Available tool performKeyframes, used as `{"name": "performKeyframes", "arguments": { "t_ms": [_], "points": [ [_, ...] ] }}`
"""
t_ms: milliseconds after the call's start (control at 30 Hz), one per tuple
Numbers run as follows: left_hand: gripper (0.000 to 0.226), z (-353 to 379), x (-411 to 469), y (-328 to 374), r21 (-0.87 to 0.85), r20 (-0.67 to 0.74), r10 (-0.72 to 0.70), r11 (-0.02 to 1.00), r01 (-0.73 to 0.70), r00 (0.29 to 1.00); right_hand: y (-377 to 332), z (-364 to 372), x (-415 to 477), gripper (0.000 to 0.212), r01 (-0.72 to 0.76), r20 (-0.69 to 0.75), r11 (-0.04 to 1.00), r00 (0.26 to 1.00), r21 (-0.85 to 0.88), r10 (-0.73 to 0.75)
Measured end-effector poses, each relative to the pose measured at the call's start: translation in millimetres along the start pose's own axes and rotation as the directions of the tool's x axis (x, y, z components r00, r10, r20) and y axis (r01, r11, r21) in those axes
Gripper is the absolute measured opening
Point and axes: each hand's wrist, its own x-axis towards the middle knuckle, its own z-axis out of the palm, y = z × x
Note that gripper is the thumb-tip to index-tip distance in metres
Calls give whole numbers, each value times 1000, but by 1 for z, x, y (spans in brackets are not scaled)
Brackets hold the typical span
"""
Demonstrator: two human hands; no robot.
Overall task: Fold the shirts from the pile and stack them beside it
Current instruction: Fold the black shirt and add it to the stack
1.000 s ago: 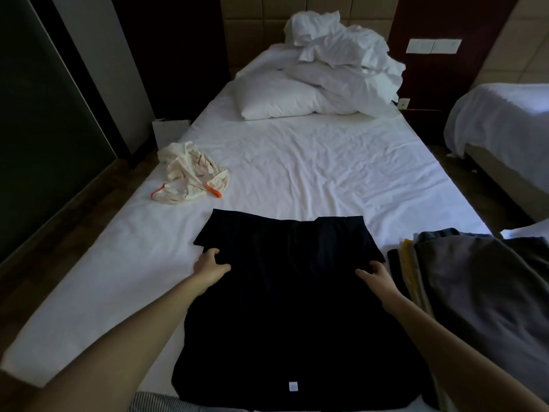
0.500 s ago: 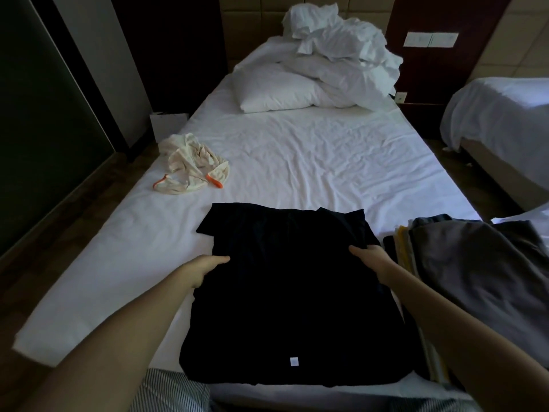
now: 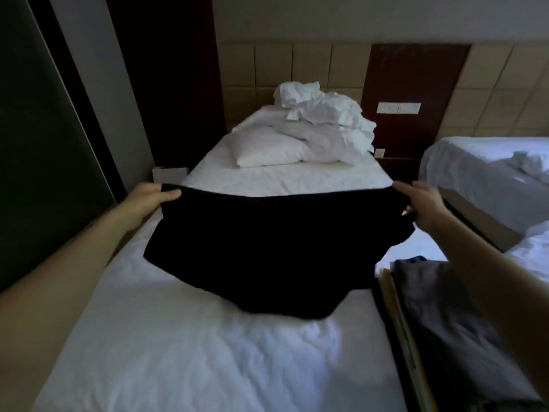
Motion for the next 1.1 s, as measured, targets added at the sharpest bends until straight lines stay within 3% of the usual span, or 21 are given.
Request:
{"name": "performKeyframes", "arguments": {
  "t_ms": [100,200,333,400,500,567,600,667,700,733,767,833,900,1000,1100],
  "points": [
    [8,-7,2,33,-86,-58,95,991,-100,994,-39,4,-2,12,161,-56,987,985,15,-160],
    [26,0,5,45,-56,-48,51,997,-54,998,-51,-1,8,14,34,25,998,999,-45,-33],
    [57,-5,9,45,-33,-85,-58,998,55,995,-47,-8,19,17,-74,-6,990,997,-124,73],
    [66,-10,9,45,-60,-83,-45,997,40,996,-41,-9,22,21,-68,13,996,998,-55,69],
    [69,-11,14,52,-264,-98,-24,964,-3,995,-41,-5,26,32,-51,28,986,999,160,47],
    [61,-9,10,57,-320,-89,-5,947,-24,996,-50,3,16,17,-44,21,956,999,289,40],
    [52,-6,6,59,-307,-58,-15,952,-4,998,-51,3,14,3,-86,41,959,996,271,78],
    [23,-2,7,54,-236,-8,-33,971,30,999,-41,5,8,12,-221,50,970,975,101,217],
    [35,1,5,53,-211,-10,-43,977,40,999,-32,3,11,9,-274,76,961,959,21,272],
    [35,1,6,50,-205,-19,-52,978,47,998,-24,0,13,8,-296,76,954,951,-49,299],
    [25,1,11,47,-224,-19,-56,973,50,998,-16,-4,17,21,-289,81,950,951,-117,299],
    [58,-7,19,43,-269,-52,-72,962,56,996,-8,-7,21,43,-209,76,969,973,-131,220],
    [68,-11,23,41,-281,-57,-83,958,64,995,-11,-7,22,45,-141,39,987,989,-73,144],
    [50,-4,26,44,-109,-73,-99,990,90,992,-26,-6,25,40,-34,48,999,998,28,32],
    [45,1,33,47,159,-157,-130,975,155,979,-36,-6,32,30,34,1,996,999,-88,-34]
  ]
}}
